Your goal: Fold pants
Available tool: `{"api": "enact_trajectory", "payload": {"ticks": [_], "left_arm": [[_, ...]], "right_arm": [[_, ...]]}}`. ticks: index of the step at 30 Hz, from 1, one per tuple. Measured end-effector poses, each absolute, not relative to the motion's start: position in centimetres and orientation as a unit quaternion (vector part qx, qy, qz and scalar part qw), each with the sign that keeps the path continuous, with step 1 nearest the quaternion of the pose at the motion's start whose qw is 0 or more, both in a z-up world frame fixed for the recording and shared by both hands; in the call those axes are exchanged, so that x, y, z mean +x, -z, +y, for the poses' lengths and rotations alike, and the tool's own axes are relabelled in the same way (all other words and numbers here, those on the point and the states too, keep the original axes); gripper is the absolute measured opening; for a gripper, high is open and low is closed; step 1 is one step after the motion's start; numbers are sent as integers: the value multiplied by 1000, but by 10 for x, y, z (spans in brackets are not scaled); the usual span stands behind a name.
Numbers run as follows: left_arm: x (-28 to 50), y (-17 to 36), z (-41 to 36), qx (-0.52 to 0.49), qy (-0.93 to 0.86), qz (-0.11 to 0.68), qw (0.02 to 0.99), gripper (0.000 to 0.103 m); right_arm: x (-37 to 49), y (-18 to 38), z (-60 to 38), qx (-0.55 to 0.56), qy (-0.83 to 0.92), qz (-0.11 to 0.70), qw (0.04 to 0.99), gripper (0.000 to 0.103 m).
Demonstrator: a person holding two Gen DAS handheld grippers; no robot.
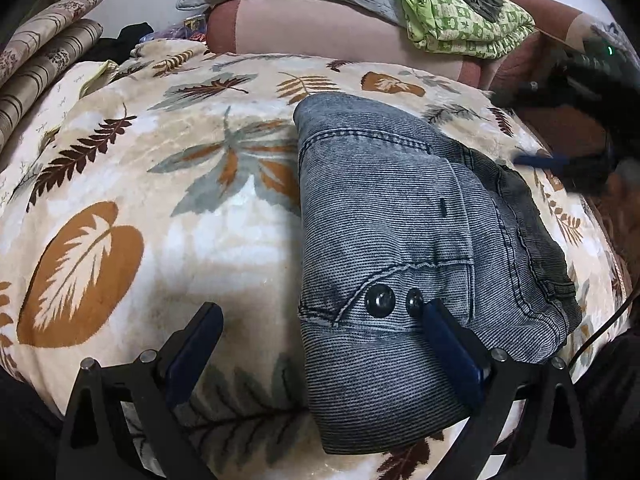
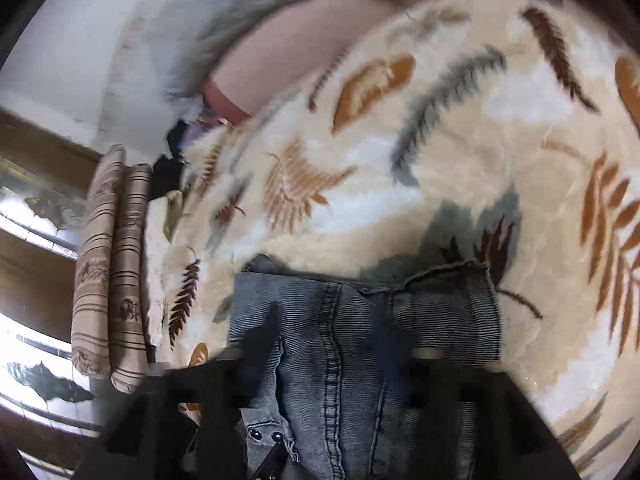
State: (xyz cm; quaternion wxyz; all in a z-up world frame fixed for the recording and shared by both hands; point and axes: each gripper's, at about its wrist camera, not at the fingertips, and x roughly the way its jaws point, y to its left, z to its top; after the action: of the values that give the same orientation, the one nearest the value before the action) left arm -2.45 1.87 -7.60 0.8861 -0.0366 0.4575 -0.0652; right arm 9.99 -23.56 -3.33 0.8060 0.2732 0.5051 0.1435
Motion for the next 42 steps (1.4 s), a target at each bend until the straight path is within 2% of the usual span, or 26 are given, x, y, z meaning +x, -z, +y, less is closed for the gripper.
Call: {"api": "enact_trajectory", "payload": {"ticks": [2,3,4,12,14,17,25,29,36,38,40,42], "left_arm": [[-25,76,17,-35,64,457,886,101],[-25,76,17,-32,61,456,887,101],[-26,75,17,-31,61,454,888,101],[-26,76,18,-37,60,457,887,101],[-25,76,19,-38,60,457,887,101],[-27,75,19,-37,60,456,887,101],[-26,75,20,-43,63,460,885,101],[-27,75,18,-42,64,459,885,101],[-26,75,19,-44,61,459,885,101],[-26,76,19,-46,61,459,885,101],[-26,76,18,-47,65,460,884,101],[-27,75,19,-45,64,456,886,101]], "right_arm": [[102,58,-243,230,-83,538,807,79],[105,85,-250,223,-60,575,785,83],[104,91,-252,241,-59,573,781,85],[60,41,-242,225,-107,531,810,86],[49,46,-235,224,-119,529,810,87],[45,81,-229,184,-107,574,791,87],[12,26,-212,177,-142,517,825,87],[5,85,-219,183,-127,573,788,86],[-13,33,-214,188,-146,510,827,86],[-18,41,-213,184,-153,509,827,88],[-10,79,-215,162,-131,560,802,86],[-14,77,-231,211,-132,544,801,85]]}}
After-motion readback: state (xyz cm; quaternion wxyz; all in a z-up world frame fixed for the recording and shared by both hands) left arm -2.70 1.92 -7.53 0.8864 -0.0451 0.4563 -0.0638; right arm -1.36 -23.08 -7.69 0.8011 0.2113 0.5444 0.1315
